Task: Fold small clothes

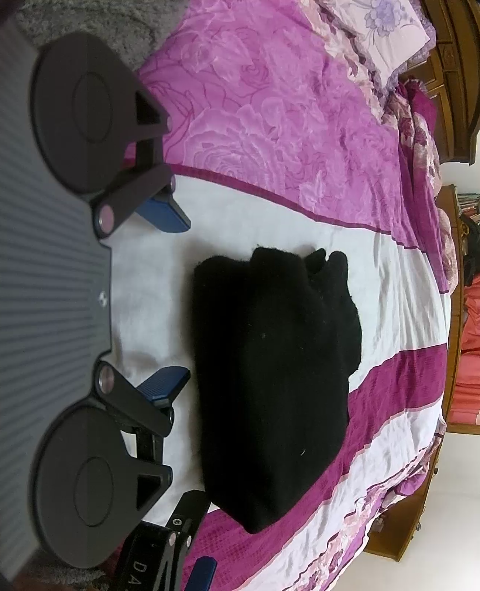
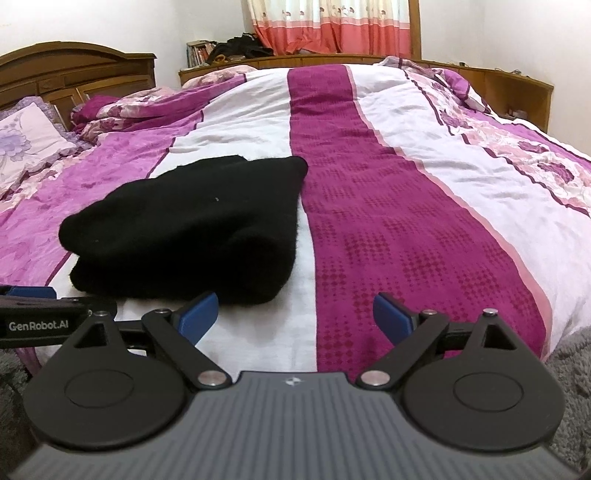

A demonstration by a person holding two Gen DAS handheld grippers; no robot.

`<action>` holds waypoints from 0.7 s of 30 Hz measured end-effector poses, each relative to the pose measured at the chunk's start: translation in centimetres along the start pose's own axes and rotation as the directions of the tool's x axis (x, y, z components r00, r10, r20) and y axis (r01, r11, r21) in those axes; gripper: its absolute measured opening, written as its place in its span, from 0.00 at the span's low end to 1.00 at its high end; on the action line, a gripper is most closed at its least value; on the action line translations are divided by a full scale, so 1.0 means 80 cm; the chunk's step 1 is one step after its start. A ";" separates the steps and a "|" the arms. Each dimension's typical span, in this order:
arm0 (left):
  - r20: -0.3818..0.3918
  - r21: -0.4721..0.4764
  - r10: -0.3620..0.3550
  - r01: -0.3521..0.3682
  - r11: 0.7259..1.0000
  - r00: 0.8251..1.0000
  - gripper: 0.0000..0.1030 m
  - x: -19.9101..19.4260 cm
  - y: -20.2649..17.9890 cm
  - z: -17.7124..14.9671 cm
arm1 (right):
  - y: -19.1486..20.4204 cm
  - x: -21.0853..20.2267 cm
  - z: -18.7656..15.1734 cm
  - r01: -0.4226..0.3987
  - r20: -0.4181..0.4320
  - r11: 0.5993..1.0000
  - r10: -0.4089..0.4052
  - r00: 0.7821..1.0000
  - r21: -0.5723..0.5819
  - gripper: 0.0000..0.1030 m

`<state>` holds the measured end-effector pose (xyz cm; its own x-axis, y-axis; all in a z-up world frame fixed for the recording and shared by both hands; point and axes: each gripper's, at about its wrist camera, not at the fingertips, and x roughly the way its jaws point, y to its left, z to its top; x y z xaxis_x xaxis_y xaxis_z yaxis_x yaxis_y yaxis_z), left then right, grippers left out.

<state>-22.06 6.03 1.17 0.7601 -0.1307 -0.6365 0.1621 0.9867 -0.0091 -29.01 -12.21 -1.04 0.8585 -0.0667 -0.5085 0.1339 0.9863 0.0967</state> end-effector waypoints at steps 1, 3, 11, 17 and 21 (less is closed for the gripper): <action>0.001 0.000 0.000 0.000 1.000 1.000 0.79 0.000 0.000 0.000 | 0.000 0.000 0.000 -0.004 0.000 1.000 0.004 1.000 0.001 0.92; 0.000 0.001 -0.003 0.003 1.000 1.000 0.79 0.000 0.000 0.000 | -0.001 0.000 0.000 -0.012 -0.002 1.000 0.012 1.000 0.006 0.93; 0.006 0.005 -0.010 0.010 1.000 1.000 0.79 0.001 -0.001 0.000 | -0.002 0.000 0.001 -0.016 -0.002 1.000 0.016 1.000 0.017 0.93; 0.003 0.001 -0.015 0.015 1.000 1.000 0.79 0.002 -0.001 -0.001 | -0.001 -0.001 0.000 -0.021 -0.004 1.000 0.021 1.000 0.020 0.94; 0.000 0.005 -0.015 0.015 1.000 1.000 0.79 0.002 -0.002 -0.001 | 0.000 0.000 -0.001 -0.023 -0.007 1.000 0.023 1.000 0.018 0.94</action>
<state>-21.98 5.84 1.02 0.7575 -0.1451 -0.6365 0.1761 0.9843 -0.0147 -29.05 -12.19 -1.09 0.8577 -0.0427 -0.5124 0.1231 0.9846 0.1239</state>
